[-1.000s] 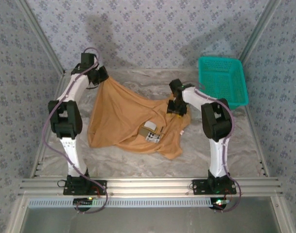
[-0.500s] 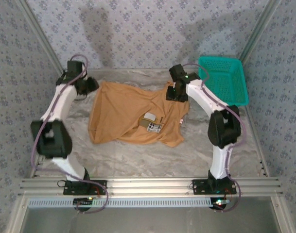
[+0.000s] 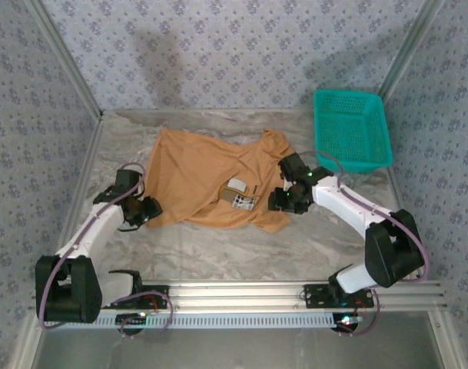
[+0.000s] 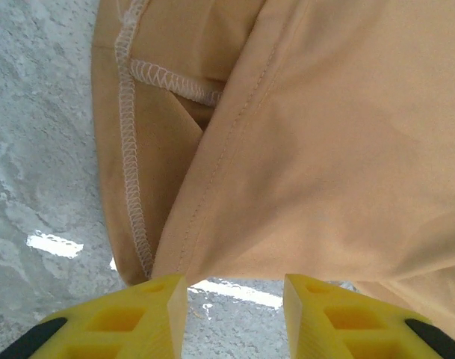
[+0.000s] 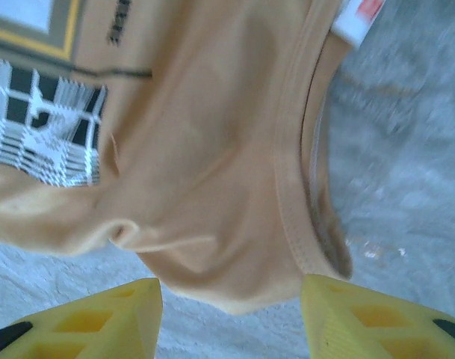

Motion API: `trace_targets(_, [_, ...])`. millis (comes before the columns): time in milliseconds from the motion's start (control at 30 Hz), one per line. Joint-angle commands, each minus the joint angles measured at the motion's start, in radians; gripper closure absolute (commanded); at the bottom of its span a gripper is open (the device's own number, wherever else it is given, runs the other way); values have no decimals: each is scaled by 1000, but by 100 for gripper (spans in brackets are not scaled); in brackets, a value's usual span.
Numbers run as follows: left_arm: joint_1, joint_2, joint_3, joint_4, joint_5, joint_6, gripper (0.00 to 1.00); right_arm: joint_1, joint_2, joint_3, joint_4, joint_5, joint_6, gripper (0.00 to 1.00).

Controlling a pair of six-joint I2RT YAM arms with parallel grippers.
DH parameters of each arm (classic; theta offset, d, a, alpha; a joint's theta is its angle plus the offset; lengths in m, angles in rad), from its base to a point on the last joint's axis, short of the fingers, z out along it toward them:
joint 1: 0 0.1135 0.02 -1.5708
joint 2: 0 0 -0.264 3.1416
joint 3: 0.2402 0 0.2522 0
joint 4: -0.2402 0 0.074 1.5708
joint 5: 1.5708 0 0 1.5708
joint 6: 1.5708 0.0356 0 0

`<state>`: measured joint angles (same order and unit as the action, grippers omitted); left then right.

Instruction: Fold the inside-out t-shirt

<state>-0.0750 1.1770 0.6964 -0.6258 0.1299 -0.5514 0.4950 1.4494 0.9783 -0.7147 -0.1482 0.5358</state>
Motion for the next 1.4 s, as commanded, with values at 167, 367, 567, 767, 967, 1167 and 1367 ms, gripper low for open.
trace_targets(167, [-24, 35, -60, 107, -60, -18, 61, 21, -67, -94, 33, -41, 54, 45])
trace_targets(367, [-40, 126, -106, 225, -43, -41, 61, 52, -61, -195, 135, -112, 132, 43])
trace_targets(567, [-40, 189, -110, 248, -51, -24, 85, 105, 19, -213, 209, -87, 186, 43])
trace_targets(767, [-40, 111, -51, 190, -61, -29, 100, 90, 106, -163, 268, -41, 207, 80])
trace_targets(967, [-36, 67, 98, 82, -70, -2, 100, 57, 92, -8, 72, 13, 107, 100])
trace_targets(1167, [12, 82, 236, 34, -62, 32, 100, -43, -10, 59, -97, 42, 12, 100])
trace_targets(1367, [65, 146, 352, 19, -25, 50, 100, -155, -105, 72, -152, 1, -32, 100])
